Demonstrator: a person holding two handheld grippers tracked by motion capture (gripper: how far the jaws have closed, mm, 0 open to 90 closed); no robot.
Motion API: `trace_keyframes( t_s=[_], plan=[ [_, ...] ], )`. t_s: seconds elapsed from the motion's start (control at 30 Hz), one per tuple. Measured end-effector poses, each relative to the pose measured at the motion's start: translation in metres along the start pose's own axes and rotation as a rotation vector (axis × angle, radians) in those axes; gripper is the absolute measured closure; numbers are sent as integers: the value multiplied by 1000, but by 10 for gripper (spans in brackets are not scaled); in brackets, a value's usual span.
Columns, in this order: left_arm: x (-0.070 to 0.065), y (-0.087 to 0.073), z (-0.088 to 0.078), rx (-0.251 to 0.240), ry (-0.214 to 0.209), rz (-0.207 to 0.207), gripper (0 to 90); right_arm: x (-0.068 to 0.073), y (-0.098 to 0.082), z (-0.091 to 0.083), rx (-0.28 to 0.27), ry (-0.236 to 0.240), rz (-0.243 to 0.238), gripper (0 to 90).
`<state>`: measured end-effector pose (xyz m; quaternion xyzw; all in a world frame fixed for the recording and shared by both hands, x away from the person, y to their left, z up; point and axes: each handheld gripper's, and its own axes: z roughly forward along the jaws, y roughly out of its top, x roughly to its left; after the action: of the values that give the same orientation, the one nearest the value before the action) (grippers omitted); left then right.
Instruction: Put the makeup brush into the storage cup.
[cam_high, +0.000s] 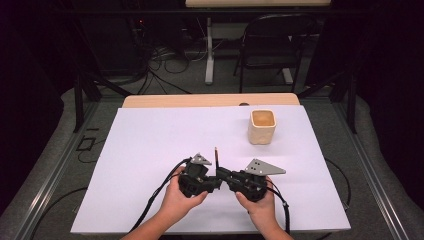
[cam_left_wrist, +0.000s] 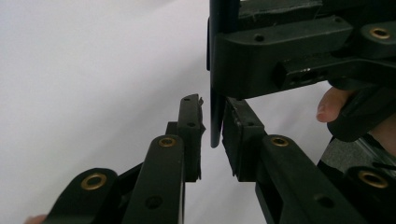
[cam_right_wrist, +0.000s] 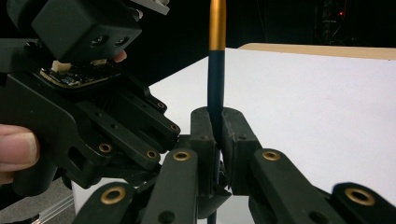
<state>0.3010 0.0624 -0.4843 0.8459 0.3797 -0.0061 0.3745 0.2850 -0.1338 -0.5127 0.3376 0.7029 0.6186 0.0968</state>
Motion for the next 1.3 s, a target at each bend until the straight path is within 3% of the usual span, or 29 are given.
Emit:
trace_keyframes(
  t_s=[0.23, 0.83, 1.2, 1.3],
  plan=[
    [0, 0, -1, 4, 2, -1, 834, 0, 0, 1, 0, 1, 0, 838],
    [1, 0, -2, 2, -1, 4, 846, 1, 0, 0, -3, 0, -7, 834],
    [3, -3, -2, 18, 48, 33, 848, -1, 1, -1, -10, 4, 1, 762],
    [3, -5, -2, 23, 73, 57, 848, -1, 2, -3, -9, 6, 9, 736]
  ],
)
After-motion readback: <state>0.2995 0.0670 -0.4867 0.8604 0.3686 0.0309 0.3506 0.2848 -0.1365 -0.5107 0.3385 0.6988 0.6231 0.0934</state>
